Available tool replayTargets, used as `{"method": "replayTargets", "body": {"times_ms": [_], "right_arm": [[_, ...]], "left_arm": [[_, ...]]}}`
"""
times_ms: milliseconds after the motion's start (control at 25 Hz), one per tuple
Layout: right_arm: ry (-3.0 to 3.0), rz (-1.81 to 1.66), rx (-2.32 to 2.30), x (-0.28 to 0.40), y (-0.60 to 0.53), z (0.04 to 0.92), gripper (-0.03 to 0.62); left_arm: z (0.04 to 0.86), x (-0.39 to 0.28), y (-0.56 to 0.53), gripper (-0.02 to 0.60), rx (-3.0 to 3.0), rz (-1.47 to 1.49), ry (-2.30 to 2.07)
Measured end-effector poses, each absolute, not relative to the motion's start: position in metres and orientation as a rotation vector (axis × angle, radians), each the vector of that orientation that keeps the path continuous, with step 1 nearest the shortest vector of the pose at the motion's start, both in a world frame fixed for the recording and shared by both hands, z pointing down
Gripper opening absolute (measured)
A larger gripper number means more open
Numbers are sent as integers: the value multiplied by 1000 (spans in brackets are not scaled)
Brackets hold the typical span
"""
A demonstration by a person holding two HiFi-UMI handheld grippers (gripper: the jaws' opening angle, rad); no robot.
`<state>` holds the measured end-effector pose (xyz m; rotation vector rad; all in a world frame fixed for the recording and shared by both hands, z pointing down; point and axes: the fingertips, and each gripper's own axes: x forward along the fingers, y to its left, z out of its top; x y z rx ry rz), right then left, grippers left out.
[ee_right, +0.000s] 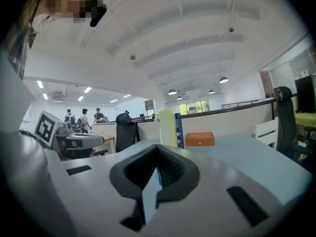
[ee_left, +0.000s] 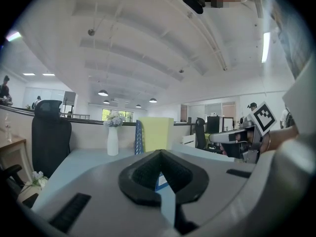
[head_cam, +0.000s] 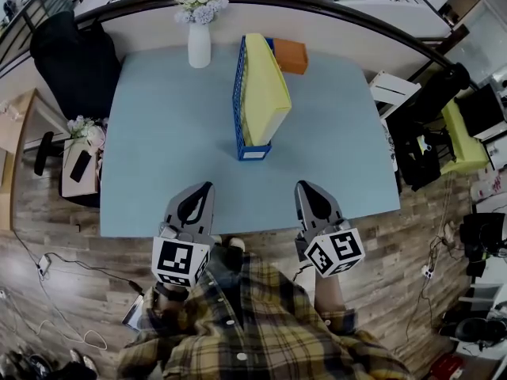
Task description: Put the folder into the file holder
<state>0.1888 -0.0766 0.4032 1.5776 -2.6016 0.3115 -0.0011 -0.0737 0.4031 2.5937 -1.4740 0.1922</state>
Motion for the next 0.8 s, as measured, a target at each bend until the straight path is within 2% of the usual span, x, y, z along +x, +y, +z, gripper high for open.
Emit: {"method": "replayTargets", "body": {"times_ms": [800], "right_arm": [[-2589,336,1581,186,-89,407,2]], "left_arm": [[406,-6,-87,-6,2581,185,-1481]]}}
